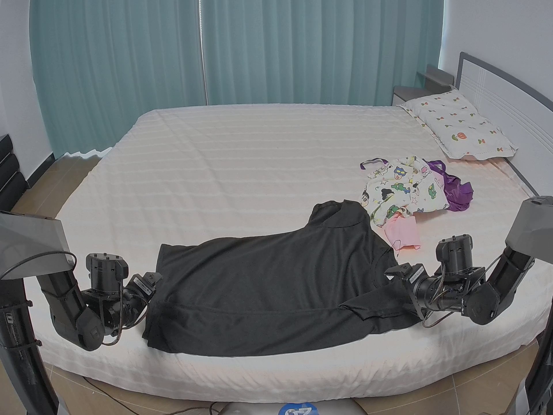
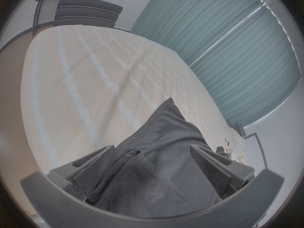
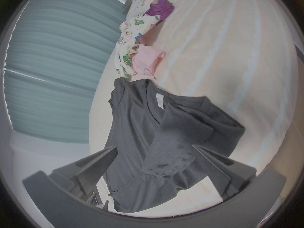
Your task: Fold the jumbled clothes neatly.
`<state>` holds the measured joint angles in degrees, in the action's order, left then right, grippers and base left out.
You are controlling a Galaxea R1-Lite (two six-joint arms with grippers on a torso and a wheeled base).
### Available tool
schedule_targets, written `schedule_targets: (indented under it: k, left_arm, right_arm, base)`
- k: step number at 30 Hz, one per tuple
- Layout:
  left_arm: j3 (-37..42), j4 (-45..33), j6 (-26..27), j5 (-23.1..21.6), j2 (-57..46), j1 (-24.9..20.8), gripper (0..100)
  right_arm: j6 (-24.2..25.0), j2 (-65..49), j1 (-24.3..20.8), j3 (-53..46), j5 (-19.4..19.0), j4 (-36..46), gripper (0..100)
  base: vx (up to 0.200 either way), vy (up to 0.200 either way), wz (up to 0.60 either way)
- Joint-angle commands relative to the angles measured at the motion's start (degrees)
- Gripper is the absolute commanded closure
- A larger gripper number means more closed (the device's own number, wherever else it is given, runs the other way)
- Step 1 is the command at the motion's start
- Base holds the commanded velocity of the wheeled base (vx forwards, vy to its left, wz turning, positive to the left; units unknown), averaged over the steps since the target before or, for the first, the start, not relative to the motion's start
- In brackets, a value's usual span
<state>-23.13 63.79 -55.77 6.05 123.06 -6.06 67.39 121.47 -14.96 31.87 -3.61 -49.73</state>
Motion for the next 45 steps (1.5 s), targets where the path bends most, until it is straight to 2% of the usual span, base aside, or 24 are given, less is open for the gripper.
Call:
schedule_targets:
  k: [1,17,20,45]
  left_arm:
    - [0.0,0.0,0.0,0.0,0.1,0.2,0]
    - [-0.2,0.0,0.0,0.0,0.5,0.4,0]
    - [-0.2,0.0,0.0,0.0,0.5,0.5,0]
    - [-0.3,0.0,0.0,0.0,0.5,0.9,0]
  right_arm:
    - [1.3,2.5,-1.2,-0.4,0.4,-0.2,0]
    - [1.2,4.3,-2.4,1.1,1.1,-0.8,0]
    - [1.0,5.1,-2.8,1.2,2.8,-2.0,0]
    - [0.5,7.0,-4.3,0.7,5.8,-3.9,0]
  base:
    - [0.0,0.0,0.0]
    - [0.0,0.0,0.0]
    - [0.0,0.0,0.0]
    - [0.0,0.0,0.0]
